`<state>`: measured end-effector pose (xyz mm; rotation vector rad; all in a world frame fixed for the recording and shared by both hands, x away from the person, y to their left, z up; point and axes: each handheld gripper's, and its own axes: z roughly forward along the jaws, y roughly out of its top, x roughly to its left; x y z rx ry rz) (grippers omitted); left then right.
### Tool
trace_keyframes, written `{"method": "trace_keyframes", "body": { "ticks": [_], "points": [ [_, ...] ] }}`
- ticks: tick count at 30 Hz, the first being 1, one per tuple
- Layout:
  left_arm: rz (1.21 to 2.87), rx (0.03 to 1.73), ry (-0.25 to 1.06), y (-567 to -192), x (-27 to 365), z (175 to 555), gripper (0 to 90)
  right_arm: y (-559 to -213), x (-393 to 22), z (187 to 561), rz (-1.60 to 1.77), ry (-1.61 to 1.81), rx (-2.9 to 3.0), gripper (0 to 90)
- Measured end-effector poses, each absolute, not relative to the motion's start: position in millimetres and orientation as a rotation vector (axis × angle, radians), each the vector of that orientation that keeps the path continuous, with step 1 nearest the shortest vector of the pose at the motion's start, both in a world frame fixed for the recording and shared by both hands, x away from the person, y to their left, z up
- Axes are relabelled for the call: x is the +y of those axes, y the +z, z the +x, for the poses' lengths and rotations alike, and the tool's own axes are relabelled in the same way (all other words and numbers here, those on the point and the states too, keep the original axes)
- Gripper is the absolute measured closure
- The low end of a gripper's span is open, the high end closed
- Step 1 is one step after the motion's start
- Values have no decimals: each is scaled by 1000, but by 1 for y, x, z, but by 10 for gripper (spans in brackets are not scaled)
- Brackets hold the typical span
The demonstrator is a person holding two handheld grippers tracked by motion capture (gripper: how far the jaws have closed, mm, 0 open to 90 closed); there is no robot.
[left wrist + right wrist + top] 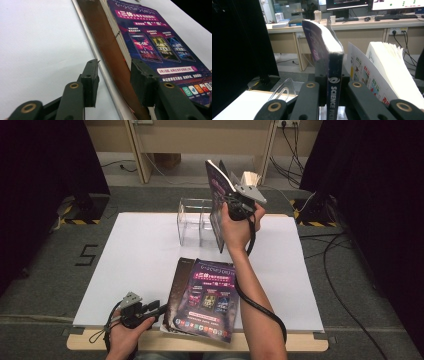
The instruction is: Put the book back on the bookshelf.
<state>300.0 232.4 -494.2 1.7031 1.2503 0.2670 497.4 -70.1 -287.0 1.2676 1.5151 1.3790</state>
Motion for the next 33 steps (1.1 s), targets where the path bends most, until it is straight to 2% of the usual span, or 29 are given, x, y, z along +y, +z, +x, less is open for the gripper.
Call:
{"method": "trace_keyframes", "body": {
  "ticks": [33],
  "points": [
    [1701,1252,267,-494,234,300,576,-292,-65,514,1291,1362,1511,845]
  ]
}}
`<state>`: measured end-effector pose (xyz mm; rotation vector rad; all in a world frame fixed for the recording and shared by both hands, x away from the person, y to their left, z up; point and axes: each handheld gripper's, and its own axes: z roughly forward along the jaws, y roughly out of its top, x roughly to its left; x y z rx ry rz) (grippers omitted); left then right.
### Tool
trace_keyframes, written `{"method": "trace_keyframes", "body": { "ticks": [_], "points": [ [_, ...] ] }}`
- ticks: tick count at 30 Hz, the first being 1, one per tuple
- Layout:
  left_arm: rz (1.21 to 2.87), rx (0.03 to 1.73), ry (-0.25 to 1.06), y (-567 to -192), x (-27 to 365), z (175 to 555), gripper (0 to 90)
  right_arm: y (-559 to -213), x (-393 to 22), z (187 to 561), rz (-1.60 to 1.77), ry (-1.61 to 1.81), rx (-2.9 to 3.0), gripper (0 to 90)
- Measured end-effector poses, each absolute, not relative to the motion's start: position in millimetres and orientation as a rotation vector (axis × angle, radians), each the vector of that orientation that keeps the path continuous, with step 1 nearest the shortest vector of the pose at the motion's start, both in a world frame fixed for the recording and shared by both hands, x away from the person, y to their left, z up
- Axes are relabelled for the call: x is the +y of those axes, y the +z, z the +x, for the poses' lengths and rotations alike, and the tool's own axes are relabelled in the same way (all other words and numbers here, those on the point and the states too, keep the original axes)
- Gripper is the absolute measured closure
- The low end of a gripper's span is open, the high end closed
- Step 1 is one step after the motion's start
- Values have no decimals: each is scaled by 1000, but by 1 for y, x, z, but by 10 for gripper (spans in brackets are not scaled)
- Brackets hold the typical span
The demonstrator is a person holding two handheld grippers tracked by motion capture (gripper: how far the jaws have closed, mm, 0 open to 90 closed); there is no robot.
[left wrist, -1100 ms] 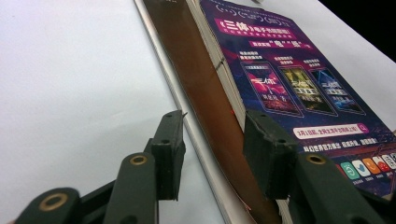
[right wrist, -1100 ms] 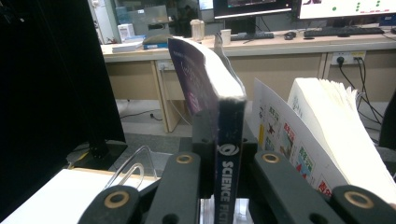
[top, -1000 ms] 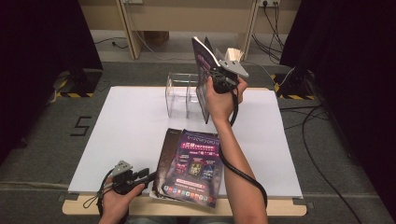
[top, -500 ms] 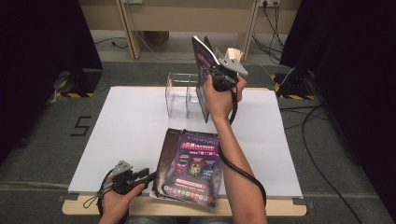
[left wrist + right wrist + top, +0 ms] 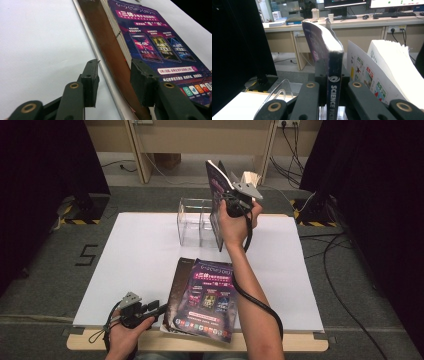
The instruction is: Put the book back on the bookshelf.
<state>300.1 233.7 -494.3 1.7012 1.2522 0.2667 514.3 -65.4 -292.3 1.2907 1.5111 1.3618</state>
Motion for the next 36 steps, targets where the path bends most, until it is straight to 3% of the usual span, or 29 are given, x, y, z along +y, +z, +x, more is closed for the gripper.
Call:
{"method": "trace_keyframes", "body": {
  "ticks": [36],
  "points": [
    [1700,1253,264,-495,235,300,577,-307,-58,534,1332,1331,1503,845]
  ]
}}
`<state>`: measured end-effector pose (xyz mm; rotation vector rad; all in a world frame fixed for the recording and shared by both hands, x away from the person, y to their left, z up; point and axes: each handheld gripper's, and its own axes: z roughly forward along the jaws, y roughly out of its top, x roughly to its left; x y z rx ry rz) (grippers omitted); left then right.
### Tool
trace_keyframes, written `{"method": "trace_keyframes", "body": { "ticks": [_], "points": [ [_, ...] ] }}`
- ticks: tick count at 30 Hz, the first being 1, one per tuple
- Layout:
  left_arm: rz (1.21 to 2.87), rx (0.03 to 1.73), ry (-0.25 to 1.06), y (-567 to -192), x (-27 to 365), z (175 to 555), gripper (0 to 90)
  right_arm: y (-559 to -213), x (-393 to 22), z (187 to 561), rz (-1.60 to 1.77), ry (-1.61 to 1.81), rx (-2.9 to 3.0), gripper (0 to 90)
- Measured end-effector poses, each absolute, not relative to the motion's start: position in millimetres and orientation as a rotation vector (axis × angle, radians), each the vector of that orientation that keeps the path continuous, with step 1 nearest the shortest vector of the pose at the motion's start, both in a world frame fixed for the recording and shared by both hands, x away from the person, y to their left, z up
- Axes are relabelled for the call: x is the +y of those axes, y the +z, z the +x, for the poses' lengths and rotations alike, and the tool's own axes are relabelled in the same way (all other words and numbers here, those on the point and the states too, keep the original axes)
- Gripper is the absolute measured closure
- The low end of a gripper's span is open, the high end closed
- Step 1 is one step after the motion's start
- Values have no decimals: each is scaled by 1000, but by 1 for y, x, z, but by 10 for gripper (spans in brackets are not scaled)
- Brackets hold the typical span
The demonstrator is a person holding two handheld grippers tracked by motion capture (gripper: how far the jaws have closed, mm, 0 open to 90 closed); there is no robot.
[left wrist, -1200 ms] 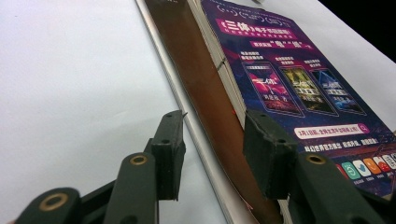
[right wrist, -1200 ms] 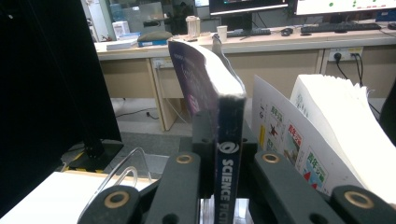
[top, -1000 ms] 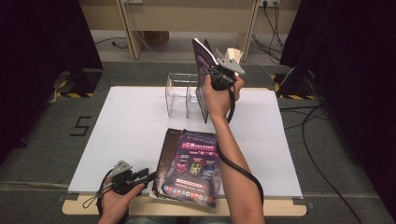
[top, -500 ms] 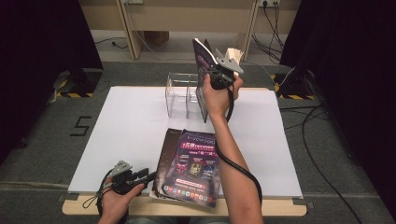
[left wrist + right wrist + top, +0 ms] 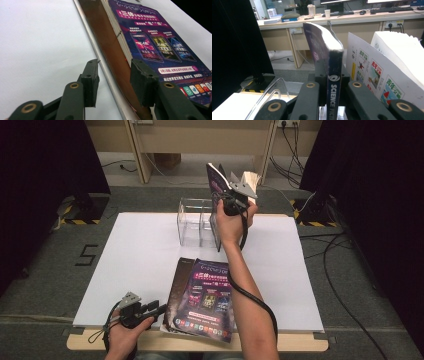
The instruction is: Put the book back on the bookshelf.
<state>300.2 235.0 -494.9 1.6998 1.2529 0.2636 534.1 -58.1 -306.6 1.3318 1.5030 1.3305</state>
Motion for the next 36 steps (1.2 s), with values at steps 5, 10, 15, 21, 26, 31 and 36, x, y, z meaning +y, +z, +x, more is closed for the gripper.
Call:
{"method": "trace_keyframes", "body": {
  "ticks": [5,10,15,21,26,31,36],
  "points": [
    [1702,1252,265,-495,235,300,577,-308,-56,536,1336,1330,1498,845],
    [1701,1252,266,-495,235,300,578,-308,-57,538,1340,1328,1493,845],
    [1701,1252,265,-495,235,300,578,-311,-56,540,1349,1322,1497,845],
    [1701,1251,263,-495,236,300,578,-317,-54,542,1352,1310,1505,845],
    [1702,1251,263,-495,236,300,579,-320,-52,542,1344,1305,1506,844],
    [1703,1249,264,-495,236,300,579,-322,-52,540,1342,1301,1504,844],
    [1705,1249,262,-495,236,300,579,-324,-52,535,1327,1279,1525,842]
  ]
}}
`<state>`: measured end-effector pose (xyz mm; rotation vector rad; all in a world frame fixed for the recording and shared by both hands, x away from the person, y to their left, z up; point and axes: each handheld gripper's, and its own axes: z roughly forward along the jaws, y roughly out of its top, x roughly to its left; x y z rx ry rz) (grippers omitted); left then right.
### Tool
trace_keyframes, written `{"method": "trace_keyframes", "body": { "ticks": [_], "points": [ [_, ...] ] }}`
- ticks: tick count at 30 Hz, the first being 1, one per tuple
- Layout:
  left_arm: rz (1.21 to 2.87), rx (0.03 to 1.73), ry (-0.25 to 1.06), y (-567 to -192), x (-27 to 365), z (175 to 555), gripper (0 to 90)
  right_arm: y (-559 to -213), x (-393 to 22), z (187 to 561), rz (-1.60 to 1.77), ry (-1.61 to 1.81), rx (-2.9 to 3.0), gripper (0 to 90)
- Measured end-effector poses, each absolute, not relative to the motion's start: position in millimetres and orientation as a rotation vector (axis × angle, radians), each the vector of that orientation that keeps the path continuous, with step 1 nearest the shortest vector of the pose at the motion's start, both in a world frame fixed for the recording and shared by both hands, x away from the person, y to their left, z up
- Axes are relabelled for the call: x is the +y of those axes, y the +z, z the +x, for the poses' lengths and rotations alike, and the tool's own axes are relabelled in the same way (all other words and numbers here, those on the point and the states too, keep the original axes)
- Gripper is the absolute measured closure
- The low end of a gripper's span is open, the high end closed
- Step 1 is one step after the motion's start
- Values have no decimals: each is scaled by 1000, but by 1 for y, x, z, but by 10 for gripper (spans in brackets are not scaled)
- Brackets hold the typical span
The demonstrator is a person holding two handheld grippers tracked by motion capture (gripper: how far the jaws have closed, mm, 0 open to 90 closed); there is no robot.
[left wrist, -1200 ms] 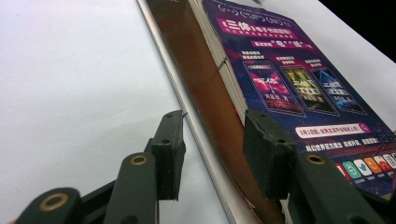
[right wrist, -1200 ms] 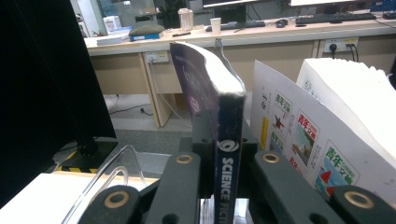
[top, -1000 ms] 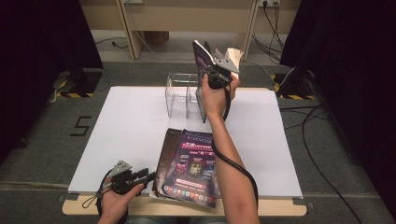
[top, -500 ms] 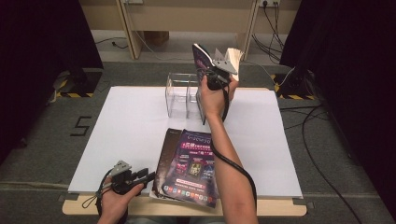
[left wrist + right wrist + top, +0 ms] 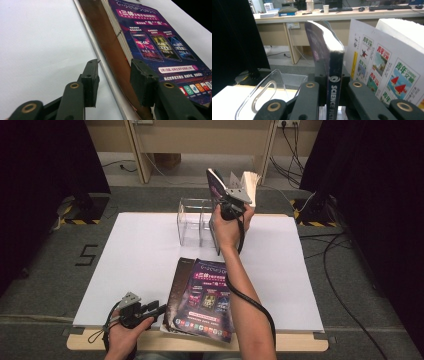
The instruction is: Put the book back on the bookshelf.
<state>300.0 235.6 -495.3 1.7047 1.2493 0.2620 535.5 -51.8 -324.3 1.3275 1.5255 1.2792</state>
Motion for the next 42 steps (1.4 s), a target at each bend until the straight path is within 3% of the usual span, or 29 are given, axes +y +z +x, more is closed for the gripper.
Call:
{"method": "trace_keyframes", "body": {
  "ticks": [42],
  "points": [
    [1721,1242,257,-497,230,299,577,-332,-78,509,1407,1185,1652,740]
  ]
}}
